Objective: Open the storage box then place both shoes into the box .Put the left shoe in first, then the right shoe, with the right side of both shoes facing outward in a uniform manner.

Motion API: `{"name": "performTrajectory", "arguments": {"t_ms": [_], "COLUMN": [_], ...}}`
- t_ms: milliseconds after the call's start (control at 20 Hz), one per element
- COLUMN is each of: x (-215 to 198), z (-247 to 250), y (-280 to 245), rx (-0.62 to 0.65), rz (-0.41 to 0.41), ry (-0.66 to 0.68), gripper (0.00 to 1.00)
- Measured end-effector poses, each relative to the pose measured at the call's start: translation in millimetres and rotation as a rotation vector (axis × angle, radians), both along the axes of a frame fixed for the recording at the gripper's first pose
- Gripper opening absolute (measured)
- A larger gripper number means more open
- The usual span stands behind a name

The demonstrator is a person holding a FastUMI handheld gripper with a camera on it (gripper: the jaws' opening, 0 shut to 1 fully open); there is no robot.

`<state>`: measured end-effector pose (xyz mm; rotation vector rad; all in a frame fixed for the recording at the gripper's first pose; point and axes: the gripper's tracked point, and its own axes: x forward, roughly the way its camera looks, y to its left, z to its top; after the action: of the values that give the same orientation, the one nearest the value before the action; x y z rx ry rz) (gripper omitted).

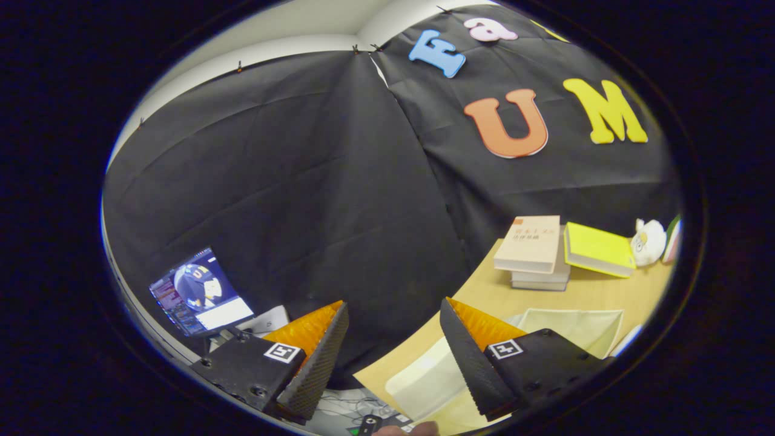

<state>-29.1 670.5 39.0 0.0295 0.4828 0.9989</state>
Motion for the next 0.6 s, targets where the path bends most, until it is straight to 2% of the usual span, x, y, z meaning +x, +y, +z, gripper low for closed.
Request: {"name": "performTrajectory", "arguments": {"t_ms": [400,600], "x": [14,19], "z": [27,33], "y": [-105,-182], "rx": [-0.056,-0.08], "rz": [-0.149,-0.235], "ry": [-0.292,-0.366], "gripper": [1.0,1.0]}}
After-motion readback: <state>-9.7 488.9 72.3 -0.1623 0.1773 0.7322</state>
